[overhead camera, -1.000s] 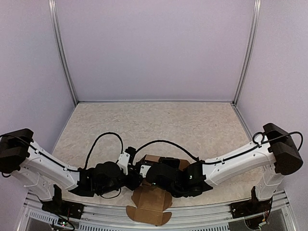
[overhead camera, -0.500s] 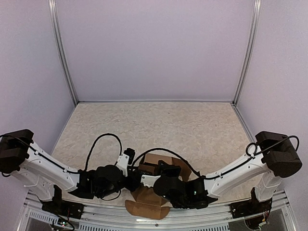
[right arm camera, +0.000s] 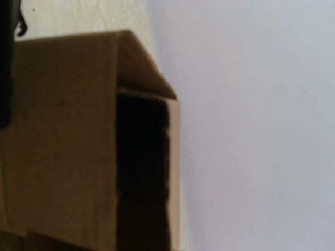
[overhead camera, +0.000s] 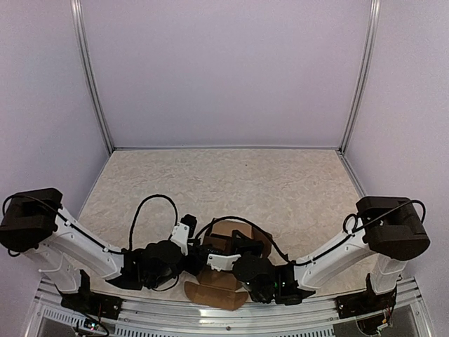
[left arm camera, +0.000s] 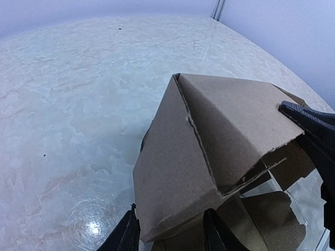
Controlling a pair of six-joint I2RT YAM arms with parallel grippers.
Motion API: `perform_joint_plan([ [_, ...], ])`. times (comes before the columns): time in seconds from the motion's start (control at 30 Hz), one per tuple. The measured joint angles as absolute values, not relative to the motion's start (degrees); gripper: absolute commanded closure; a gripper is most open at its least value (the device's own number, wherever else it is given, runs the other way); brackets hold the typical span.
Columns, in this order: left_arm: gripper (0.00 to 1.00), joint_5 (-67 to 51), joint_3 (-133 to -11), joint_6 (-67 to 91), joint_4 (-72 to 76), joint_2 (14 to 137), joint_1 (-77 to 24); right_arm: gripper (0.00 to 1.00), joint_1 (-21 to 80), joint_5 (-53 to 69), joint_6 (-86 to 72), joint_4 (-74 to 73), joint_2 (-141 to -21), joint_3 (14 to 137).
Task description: Fold the paper box
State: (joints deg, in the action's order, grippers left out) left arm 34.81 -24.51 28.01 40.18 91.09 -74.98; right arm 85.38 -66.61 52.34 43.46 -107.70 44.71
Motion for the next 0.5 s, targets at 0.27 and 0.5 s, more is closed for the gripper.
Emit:
perform_joint_plan([
  [0.27,0.60,34.8,-25.3,27.0,44.6,95.5,-72.6,1.00,83.0,-64.6,52.6,44.9,-108.9,45.3],
  [0.5,0.63,34.6,-26.7,26.5,46.6,98.8,-71.0,1.00,82.0,-63.3,49.9,43.3,-109.0,45.7],
])
